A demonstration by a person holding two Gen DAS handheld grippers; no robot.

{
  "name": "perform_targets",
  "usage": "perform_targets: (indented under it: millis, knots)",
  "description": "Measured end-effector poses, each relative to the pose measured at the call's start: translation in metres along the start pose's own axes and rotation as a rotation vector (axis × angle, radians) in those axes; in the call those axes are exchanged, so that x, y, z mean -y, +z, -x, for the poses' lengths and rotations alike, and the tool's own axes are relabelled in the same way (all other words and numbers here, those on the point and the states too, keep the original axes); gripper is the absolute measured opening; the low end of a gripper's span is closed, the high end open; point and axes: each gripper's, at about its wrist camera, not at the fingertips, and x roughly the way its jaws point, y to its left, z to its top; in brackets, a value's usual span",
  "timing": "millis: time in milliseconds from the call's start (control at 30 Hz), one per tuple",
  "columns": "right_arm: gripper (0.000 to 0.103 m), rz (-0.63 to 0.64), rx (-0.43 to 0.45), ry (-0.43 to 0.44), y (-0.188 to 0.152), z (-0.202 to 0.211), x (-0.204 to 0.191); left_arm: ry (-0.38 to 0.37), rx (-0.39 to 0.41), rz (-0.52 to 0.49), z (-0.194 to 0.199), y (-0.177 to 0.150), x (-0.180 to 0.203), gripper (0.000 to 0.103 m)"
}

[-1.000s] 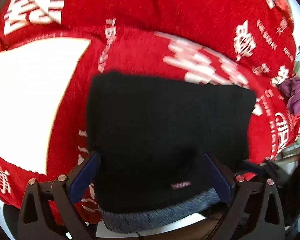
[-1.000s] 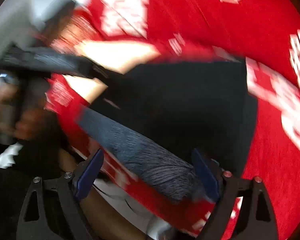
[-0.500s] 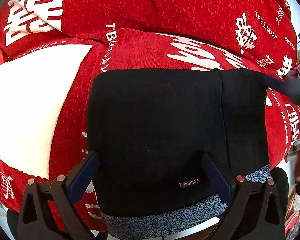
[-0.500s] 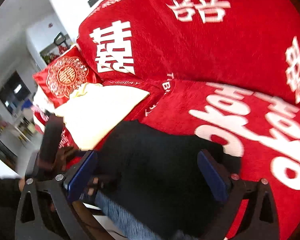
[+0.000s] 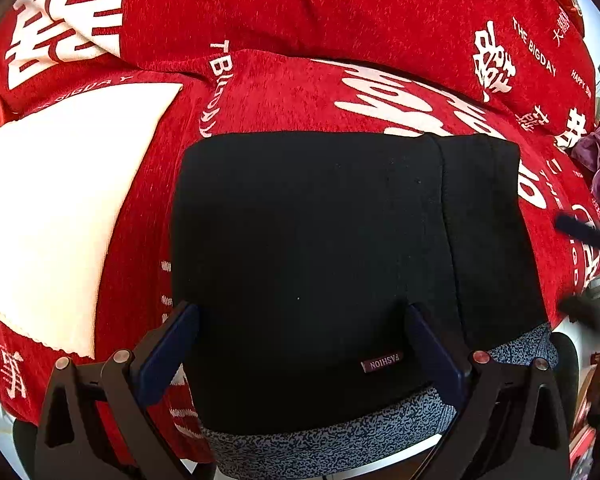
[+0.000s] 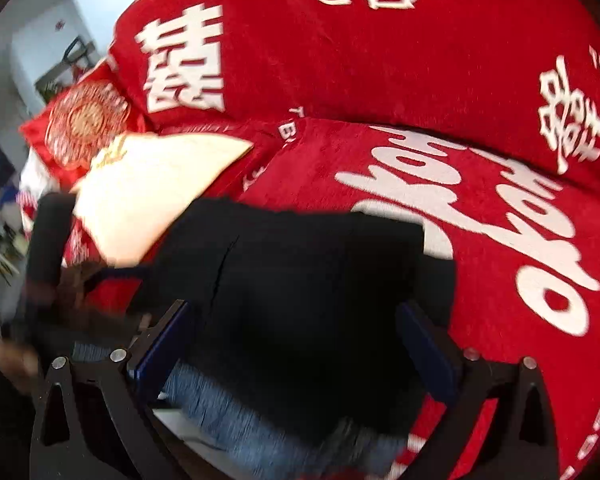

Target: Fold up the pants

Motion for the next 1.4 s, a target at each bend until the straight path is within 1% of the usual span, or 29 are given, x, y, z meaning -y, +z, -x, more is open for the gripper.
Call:
perform_targets:
  millis: [100,133,167,200,367,500,567,633,700,733,767,833,867,933,1000,1067,1100,1167,1233,1333,1367,1400]
  knots:
    - [0.101,0.025,-0.041,0.000,-0.023,-0.002,-0.014,0.002,-0.001,0.004,-0.001,0.000,0.000,0.102]
    - [0.102,0.013,-0.073,0.001,-0.029,-0.011,-0.015,0.003,0.000,0.004,-0.001,0.000,0.000,0.102]
    - [0.102,-0.001,-0.111,-0.011,-0.033,-0.021,-0.013,0.003,0.000,0.004,-0.002,0.000,0.001,0.102]
    - [0.102,-0.011,-0.158,-0.059,-0.039,-0.034,-0.011,0.003,-0.003,0.003,-0.002,0.000,0.000,0.102]
    - [0.103,0.028,-0.171,-0.090,-0.038,-0.037,-0.016,-0.004,0.003,0.004,-0.002,-0.001,-0.002,0.102]
    - [0.103,-0.031,-0.134,-0.078,-0.036,-0.023,-0.012,0.000,0.005,0.004,-0.002,-0.001,-0.001,0.102]
    - [0.103,-0.059,-0.095,-0.088,-0.034,-0.013,-0.012,0.001,0.007,0.004,-0.002,-0.002,-0.002,0.102]
    - [0.103,-0.047,-0.035,-0.053,-0.032,0.001,-0.019,0.004,0.008,0.005,-0.002,-0.002,-0.001,0.102]
    - [0.103,-0.003,0.004,0.011,-0.030,0.009,-0.031,0.009,0.008,0.005,-0.002,-0.002,0.000,0.102]
    - [0.103,0.017,0.001,0.036,-0.031,0.009,-0.035,0.010,0.009,0.005,-0.002,-0.002,0.000,0.102]
    - [0.103,0.028,-0.022,0.059,-0.033,0.003,-0.037,0.011,0.009,0.005,-0.002,-0.002,0.000,0.102]
    - [0.103,0.013,-0.089,0.063,-0.040,-0.013,-0.034,0.010,0.011,0.004,-0.002,-0.003,0.000,0.102]
    - [0.103,0.005,-0.107,0.059,-0.044,-0.020,-0.031,0.013,0.010,-0.003,-0.002,-0.003,0.001,0.102]
    - [0.103,0.011,-0.076,0.074,-0.045,-0.016,-0.029,0.023,0.012,-0.003,0.000,-0.003,0.002,0.102]
    - [0.103,-0.024,-0.058,0.090,-0.041,-0.005,-0.022,0.037,0.008,-0.010,0.005,-0.002,-0.001,0.102]
    - [0.103,-0.072,-0.021,0.064,-0.038,0.007,-0.008,0.056,0.026,-0.002,0.013,-0.004,-0.011,0.102]
    - [0.103,-0.106,-0.009,0.049,-0.039,0.012,0.004,0.058,0.035,0.015,0.017,-0.006,-0.022,0.102]
    - [0.103,-0.176,-0.004,0.048,-0.043,0.015,0.027,0.023,0.018,0.046,0.017,-0.009,-0.040,0.102]
    - [0.103,-0.250,-0.016,0.068,-0.048,0.012,0.052,-0.043,-0.020,0.071,0.011,-0.012,-0.055,0.102]
    - [0.103,-0.342,-0.031,0.120,-0.054,-0.002,0.076,-0.139,-0.066,0.108,0.000,-0.011,-0.063,0.102]
    - [0.103,-0.373,-0.037,0.134,-0.055,-0.007,0.083,-0.162,-0.073,0.117,-0.003,-0.009,-0.063,0.102]
    - [0.103,-0.387,-0.041,0.138,-0.056,-0.010,0.085,-0.162,-0.073,0.114,-0.005,-0.007,-0.060,0.102]
